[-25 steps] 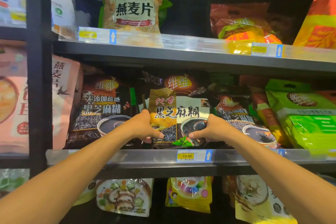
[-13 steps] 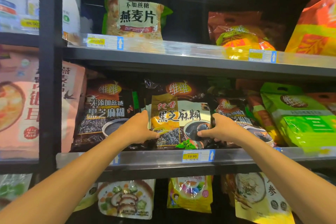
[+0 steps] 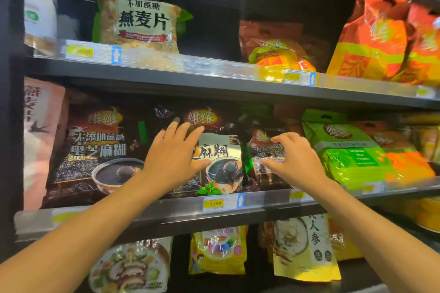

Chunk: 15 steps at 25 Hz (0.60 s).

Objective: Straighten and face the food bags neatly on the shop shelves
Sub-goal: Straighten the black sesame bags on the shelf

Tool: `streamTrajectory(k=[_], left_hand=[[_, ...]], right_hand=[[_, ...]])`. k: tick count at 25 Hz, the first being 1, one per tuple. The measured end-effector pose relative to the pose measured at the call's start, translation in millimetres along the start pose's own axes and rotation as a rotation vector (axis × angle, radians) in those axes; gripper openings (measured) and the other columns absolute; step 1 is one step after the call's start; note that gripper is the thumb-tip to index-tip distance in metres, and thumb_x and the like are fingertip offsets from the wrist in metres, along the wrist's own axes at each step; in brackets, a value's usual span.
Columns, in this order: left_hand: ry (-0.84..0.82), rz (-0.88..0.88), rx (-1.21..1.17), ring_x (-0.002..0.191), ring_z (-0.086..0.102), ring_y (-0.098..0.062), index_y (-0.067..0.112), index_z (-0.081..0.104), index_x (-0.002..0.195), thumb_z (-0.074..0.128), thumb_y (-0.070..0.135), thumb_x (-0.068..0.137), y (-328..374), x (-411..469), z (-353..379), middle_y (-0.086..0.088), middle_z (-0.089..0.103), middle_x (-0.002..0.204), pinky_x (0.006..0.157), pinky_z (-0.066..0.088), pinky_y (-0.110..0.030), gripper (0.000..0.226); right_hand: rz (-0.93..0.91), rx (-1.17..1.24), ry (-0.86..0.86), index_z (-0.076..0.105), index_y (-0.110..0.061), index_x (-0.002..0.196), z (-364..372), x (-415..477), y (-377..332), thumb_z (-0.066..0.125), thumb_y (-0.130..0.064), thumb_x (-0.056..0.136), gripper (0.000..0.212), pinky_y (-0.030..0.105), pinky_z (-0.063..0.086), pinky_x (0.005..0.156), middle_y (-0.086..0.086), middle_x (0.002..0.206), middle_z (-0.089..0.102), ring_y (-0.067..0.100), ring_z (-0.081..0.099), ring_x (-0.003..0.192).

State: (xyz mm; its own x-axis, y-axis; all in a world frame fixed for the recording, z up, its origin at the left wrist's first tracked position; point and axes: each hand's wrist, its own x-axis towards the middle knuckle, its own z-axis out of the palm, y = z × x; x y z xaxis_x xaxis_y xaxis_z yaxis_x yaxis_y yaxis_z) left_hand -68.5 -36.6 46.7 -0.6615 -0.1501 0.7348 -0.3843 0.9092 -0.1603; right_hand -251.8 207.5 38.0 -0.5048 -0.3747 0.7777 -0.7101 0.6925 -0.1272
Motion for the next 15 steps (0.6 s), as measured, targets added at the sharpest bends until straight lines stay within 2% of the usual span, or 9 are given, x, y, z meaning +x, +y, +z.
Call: streamTrajectory(k=[5, 9, 12, 15], left_hand=[[0.014, 0.031, 0.002, 0.156, 0.016, -0.033, 0.034, 0.015, 0.161, 0.043, 0.077, 0.089, 52.2, 22.5, 5.2, -0.005, 0.022, 0.168, 0.123, 0.026, -0.054, 0.089], [-0.004, 0.042, -0.038, 0.157, 0.010, -0.033, 0.037, 0.012, 0.162, 0.047, 0.067, 0.095, 100.9, 44.5, 9.5, -0.006, 0.017, 0.170, 0.125, 0.021, -0.052, 0.081], [0.035, 0.039, -0.095, 0.157, 0.012, -0.031, 0.031, 0.018, 0.162, 0.049, 0.055, 0.100, 131.0, 56.1, 12.3, -0.005, 0.021, 0.169, 0.126, 0.020, -0.050, 0.073], [0.085, -0.003, -0.225, 0.155, 0.020, -0.028, 0.022, 0.025, 0.160, 0.052, 0.042, 0.102, 155.3, 66.3, 16.4, -0.005, 0.030, 0.166, 0.125, 0.027, -0.048, 0.067]], right_hand=[[0.033, 0.050, -0.012, 0.056, -0.029, 0.138, -13.3, 2.0, 52.0, 0.072, -0.070, 0.079, 0.074, 0.046, 0.051, 0.103, -0.003, 0.142, 0.052, 0.023, 0.048, 0.133], [0.047, 0.110, -0.041, 0.055, -0.023, 0.140, -12.3, 6.1, 89.3, 0.074, -0.067, 0.079, 0.077, 0.041, 0.049, 0.105, 0.001, 0.142, 0.053, 0.023, 0.047, 0.132], [0.036, 0.167, -0.080, 0.053, -0.021, 0.142, -4.1, 12.6, 108.9, 0.075, -0.067, 0.078, 0.082, 0.040, 0.048, 0.106, 0.004, 0.143, 0.052, 0.024, 0.048, 0.131], [0.022, 0.202, -0.147, 0.048, -0.018, 0.146, 4.0, 20.6, 124.5, 0.075, -0.066, 0.079, 0.086, 0.040, 0.047, 0.107, 0.007, 0.147, 0.049, 0.026, 0.050, 0.132]])
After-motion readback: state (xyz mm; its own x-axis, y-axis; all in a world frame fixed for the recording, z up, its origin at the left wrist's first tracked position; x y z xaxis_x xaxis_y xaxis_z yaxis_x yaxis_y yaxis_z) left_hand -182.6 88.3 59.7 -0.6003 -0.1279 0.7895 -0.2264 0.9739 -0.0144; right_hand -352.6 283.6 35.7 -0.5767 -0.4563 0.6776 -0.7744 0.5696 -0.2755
